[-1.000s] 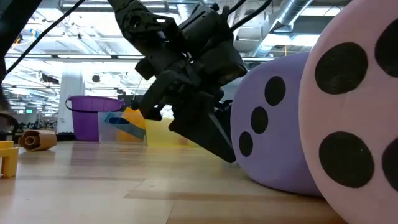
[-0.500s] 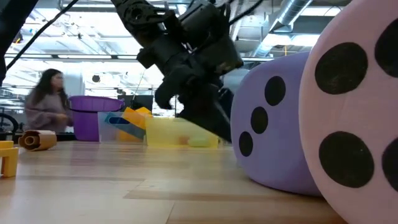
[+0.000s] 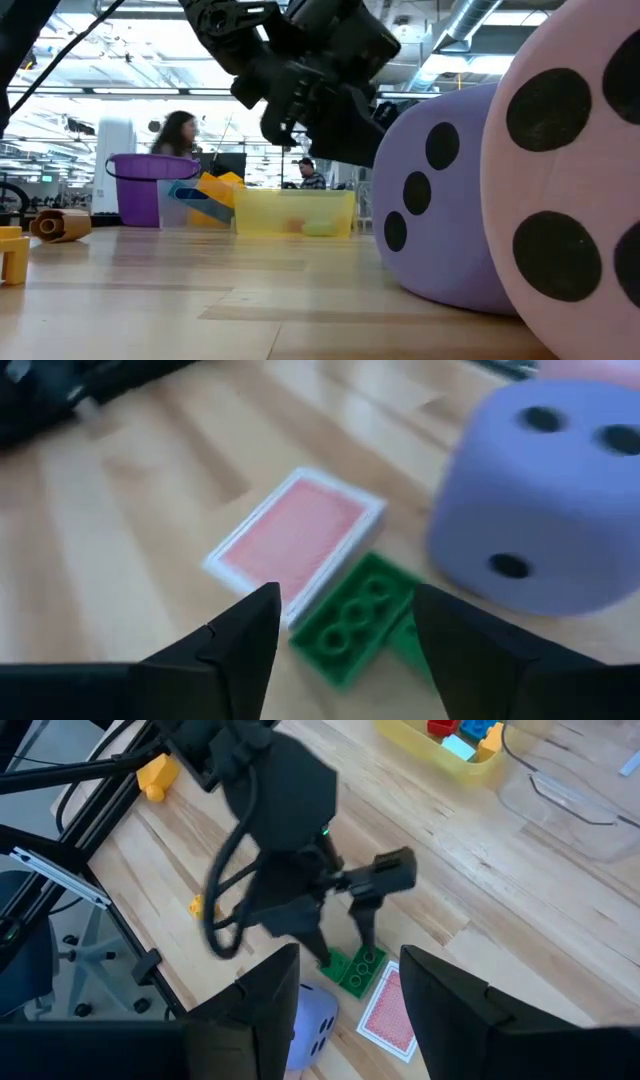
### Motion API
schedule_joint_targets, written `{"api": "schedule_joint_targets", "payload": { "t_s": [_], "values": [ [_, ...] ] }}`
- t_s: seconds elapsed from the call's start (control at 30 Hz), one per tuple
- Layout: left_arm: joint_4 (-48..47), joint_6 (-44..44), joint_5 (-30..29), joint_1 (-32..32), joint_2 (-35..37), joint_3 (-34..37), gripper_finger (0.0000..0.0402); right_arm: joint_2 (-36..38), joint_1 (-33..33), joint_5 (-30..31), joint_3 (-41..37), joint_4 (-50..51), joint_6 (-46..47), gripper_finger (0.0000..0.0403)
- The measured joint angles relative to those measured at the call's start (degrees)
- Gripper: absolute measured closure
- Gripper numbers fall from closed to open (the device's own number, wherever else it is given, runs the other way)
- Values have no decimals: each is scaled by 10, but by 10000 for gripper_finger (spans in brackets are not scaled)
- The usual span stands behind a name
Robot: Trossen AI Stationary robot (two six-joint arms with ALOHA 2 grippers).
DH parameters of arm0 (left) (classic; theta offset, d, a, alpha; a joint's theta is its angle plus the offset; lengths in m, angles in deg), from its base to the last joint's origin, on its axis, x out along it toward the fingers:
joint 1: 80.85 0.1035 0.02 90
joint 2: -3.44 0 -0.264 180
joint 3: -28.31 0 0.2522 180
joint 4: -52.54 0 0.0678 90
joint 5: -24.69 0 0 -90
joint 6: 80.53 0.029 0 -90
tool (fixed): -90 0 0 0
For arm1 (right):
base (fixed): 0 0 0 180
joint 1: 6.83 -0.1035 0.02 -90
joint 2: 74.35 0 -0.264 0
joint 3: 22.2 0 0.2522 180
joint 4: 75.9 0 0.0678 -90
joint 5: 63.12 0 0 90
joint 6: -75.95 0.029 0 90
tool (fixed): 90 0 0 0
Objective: Pick & Place Toys
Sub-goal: Adjust the green game pieces
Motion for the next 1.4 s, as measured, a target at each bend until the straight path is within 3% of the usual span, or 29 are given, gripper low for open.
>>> {"api": "schedule_joint_targets", "payload": {
  "t_s": [0.53,0.7,0.9,1.17,1.4],
  "values": [
    [59,17,10,-13,-49,-3,186,0,0,0,0,-31,0,235],
    [39,15,11,-13,-54,-4,195,0,3,0,0,-34,0,235],
    [-57,9,16,-8,-51,-6,205,0,3,0,0,-34,6,235],
    [-115,-157,-9,12,-51,-6,207,0,3,0,0,-34,6,235],
    [-126,-183,-17,13,-37,-4,207,0,3,0,0,-34,-6,235]
  ]
}}
